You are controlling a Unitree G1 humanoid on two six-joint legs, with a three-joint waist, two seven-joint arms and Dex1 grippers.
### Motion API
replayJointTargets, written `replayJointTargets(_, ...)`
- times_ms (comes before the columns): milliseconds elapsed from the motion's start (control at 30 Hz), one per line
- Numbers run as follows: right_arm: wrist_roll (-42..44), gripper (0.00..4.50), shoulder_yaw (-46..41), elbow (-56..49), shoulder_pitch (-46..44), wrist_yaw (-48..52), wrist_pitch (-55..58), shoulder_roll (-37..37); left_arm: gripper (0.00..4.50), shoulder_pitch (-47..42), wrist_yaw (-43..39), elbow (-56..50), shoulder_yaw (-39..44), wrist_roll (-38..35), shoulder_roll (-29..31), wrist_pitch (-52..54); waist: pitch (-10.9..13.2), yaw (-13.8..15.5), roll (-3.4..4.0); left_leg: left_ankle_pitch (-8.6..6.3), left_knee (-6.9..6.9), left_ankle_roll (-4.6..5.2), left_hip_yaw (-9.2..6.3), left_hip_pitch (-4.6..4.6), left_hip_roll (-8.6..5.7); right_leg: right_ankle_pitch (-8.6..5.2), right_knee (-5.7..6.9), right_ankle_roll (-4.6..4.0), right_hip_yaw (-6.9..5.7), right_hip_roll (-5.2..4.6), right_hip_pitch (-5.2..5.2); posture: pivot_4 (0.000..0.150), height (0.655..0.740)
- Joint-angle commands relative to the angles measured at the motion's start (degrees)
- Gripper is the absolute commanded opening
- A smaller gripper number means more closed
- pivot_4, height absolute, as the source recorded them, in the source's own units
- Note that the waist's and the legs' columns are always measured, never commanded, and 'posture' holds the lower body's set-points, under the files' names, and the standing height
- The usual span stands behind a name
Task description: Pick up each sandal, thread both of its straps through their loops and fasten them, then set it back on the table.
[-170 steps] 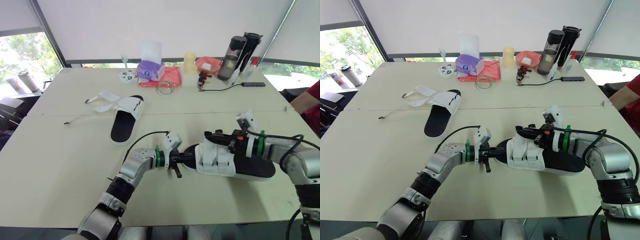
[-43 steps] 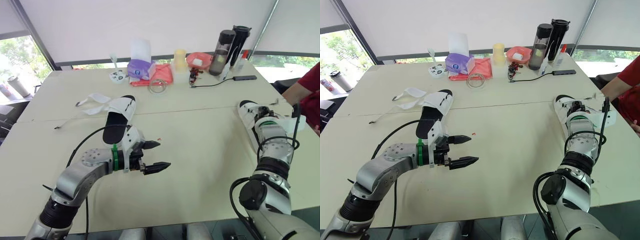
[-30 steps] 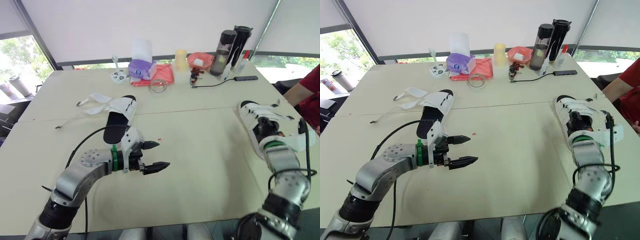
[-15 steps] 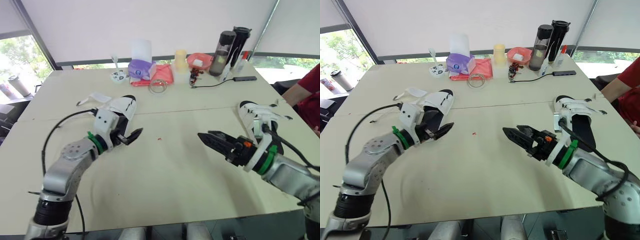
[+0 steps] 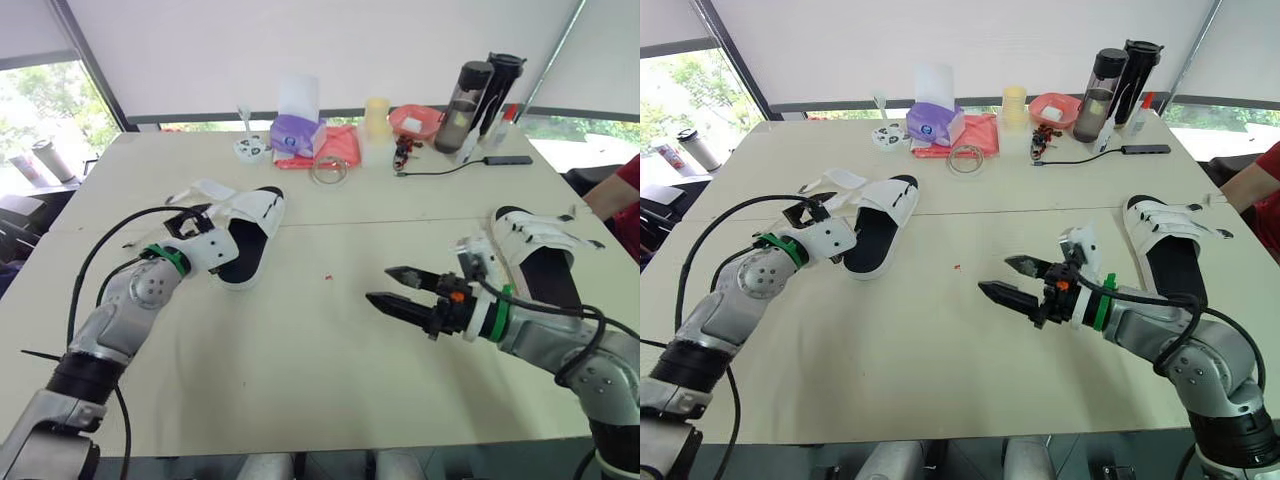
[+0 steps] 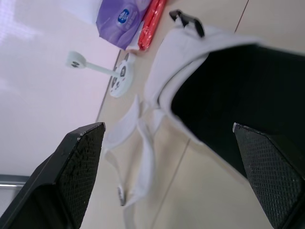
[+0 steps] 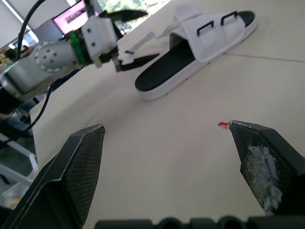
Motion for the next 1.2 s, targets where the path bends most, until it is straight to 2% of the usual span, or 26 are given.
replayJointTargets(33,-1.5,4.43,0.8,-3.3,0.3,0.8,-1.4,1.1,4.50,-3.3,3.9,5.5,-1.9,5.3,-0.6,-6.1,0.0,0.0,0.00,0.00,0.00,0.00,0.00,-0.01,0.00,0.01,0.02,0.01,0.00,0.00,-0.02,0.150,0.7400)
replayJointTargets(433,-4.8,4.43,1.6,-3.5,-0.2,-3.0,-1.7,6.4,4.50,-21.8,13.9,34.8,-9.6,15.1,-11.0,-13.4,0.0,0.1,-0.28,0.02,0.14,0.00,-0.07,0.00,-0.11,0.14,0.15,0.26,-0.07,0.03,0.05,0.150,0.7400)
replayJointTargets(633,-5.6,4.43,0.9,-3.9,0.2,-4.2,-1.7,7.9,4.50,-30.1,17.8,49.0,-12.8,17.4,-15.5,-15.1,0.0,0.0,-0.35,0.02,0.18,0.02,-0.07,0.01,-0.29,0.19,0.19,0.36,-0.08,0.02,0.08,0.150,0.7400)
replayJointTargets(733,-5.4,4.50,0.3,-4.9,1.0,-4.8,-1.7,8.1,3.61,-31.5,18.5,52.5,-13.2,17.4,-16.4,-16.2,0.0,-0.2,-0.35,0.02,0.18,0.02,-0.08,0.02,-0.30,0.20,0.21,0.37,-0.08,0.02,0.08,0.150,0.7400)
replayJointTargets(967,-5.7,4.50,-0.5,-6.0,3.3,-5.4,-2.6,8.8,0.03,-32.1,18.8,55.3,-14.1,17.2,-17.1,-17.3,0.0,0.0,-0.36,0.03,0.28,0.02,-0.09,0.07,-0.31,0.21,0.30,0.38,-0.08,0.02,0.15,0.150,0.7400)
replayJointTargets(1200,-6.0,4.50,-0.2,-5.5,3.4,-4.9,-2.7,9.1,0.03,-31.8,20.1,55.5,-14.2,17.4,-16.9,-16.7,-0.1,-0.1,-0.41,0.02,0.31,0.02,-0.12,0.25,-0.27,0.21,0.32,0.40,-0.08,0.01,0.35,0.150,0.7400)
